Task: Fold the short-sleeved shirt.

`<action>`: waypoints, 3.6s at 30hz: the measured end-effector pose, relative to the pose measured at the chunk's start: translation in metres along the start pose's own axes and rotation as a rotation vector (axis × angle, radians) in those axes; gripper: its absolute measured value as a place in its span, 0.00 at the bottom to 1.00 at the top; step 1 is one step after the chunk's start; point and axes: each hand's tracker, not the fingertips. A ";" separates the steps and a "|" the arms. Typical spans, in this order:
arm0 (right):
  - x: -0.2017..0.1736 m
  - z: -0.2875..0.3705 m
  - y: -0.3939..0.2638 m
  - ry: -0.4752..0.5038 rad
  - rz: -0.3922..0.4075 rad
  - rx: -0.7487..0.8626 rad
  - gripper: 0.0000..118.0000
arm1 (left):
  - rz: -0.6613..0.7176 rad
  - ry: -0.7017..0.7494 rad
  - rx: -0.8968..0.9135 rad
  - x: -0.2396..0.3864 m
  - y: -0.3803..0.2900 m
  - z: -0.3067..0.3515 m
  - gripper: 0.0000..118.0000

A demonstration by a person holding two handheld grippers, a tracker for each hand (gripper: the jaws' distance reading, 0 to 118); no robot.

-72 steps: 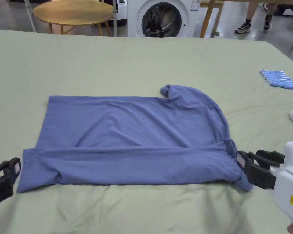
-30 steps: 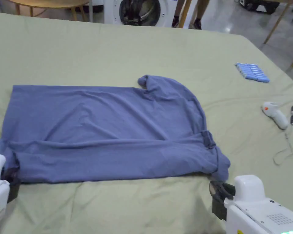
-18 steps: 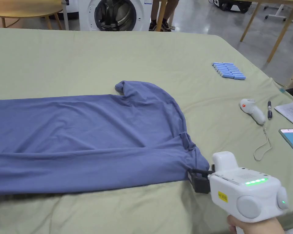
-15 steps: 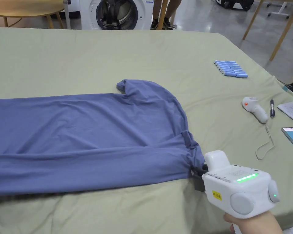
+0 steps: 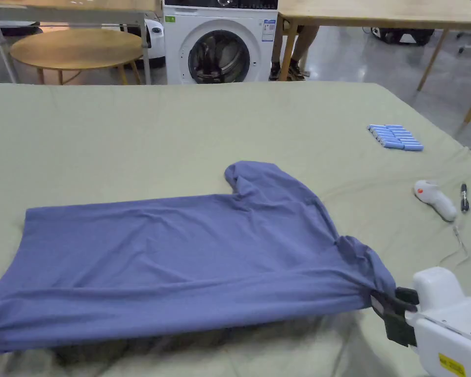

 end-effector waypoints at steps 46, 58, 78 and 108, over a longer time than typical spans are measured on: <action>-0.097 -0.093 0.081 -0.047 -0.145 0.194 0.00 | -0.042 0.298 0.076 0.002 0.137 -0.180 0.29; -0.081 -0.119 0.091 -0.040 -0.126 0.117 0.00 | 0.054 0.290 -0.225 -0.035 0.146 -0.271 0.35; 0.047 -0.293 0.182 -0.023 -0.218 -0.286 1.00 | -0.049 0.136 -0.025 0.000 0.163 -0.170 0.00; 0.028 0.008 -0.002 0.159 -0.065 -0.239 0.00 | -0.007 0.026 -0.180 -0.015 -0.024 0.009 0.00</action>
